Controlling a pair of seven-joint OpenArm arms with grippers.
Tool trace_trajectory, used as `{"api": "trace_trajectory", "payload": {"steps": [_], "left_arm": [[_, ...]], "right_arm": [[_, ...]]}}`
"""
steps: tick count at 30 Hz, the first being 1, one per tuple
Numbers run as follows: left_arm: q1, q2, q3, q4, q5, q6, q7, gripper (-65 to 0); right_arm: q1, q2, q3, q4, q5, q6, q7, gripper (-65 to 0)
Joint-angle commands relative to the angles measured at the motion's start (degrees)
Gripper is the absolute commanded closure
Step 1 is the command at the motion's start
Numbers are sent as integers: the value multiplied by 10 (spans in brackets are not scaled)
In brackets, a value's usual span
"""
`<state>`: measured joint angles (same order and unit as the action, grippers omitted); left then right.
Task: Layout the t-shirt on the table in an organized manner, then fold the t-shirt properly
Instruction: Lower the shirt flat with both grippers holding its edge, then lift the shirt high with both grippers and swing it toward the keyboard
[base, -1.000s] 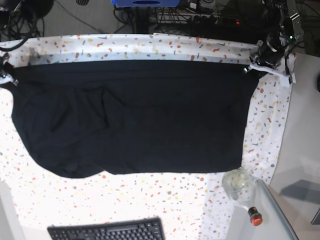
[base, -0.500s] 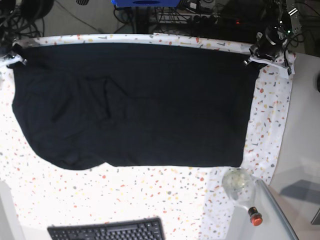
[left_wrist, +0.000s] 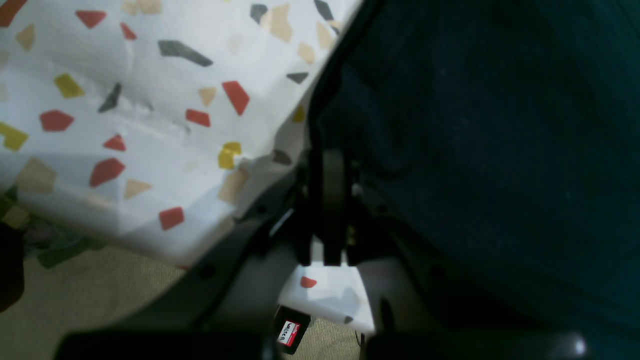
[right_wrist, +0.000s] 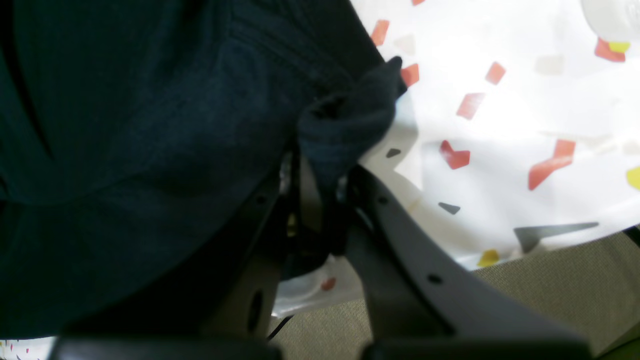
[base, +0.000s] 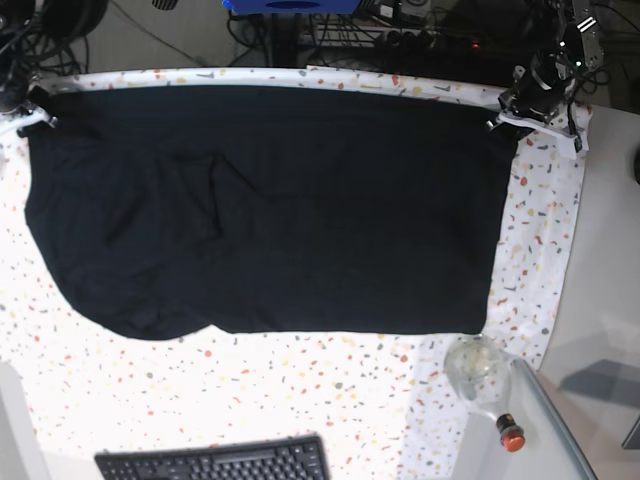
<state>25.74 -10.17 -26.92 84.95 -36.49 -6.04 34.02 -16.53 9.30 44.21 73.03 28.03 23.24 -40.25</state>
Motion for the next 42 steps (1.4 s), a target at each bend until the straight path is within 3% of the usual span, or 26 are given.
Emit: {"api": "trace_trajectory", "payload": {"steps": [1, 9, 14, 20, 23, 28, 33, 37, 42], "left_arm": [[2, -7, -4, 8, -5, -5, -10, 0], [17, -9, -7, 74, -5, -5, -8, 0], [-9, -59, 33, 129, -4, -3, 15, 0], [-135, -86, 56, 118, 6, -3, 109, 0], [-224, -82, 63, 112, 57, -3, 162, 0], [-362, -82, 157, 104, 146, -3, 196, 0], [-502, -77, 227, 18, 175, -3, 193, 0], [-630, -60, 240, -89, 175, -3, 190, 0], [-767, -42, 238, -138, 172, -3, 160, 0]], "right_arm": [[1, 9, 5, 11, 4, 8, 4, 0], [-28, -3, 5, 108, 4, 9, 1, 0], [-5, 1, -2, 174, 1, 8, -12, 0], [146, 68, -4, 132, 1, 8, -98, 0], [248, 104, -21, 76, 1, 8, -122, 0], [401, 164, -113, -41, 1, 8, -122, 0], [523, 198, -188, -133, 1, 7, -72, 0], [623, 231, -264, -195, 1, 7, -11, 0], [755, 269, -324, -210, 1, 7, 24, 0]]}}
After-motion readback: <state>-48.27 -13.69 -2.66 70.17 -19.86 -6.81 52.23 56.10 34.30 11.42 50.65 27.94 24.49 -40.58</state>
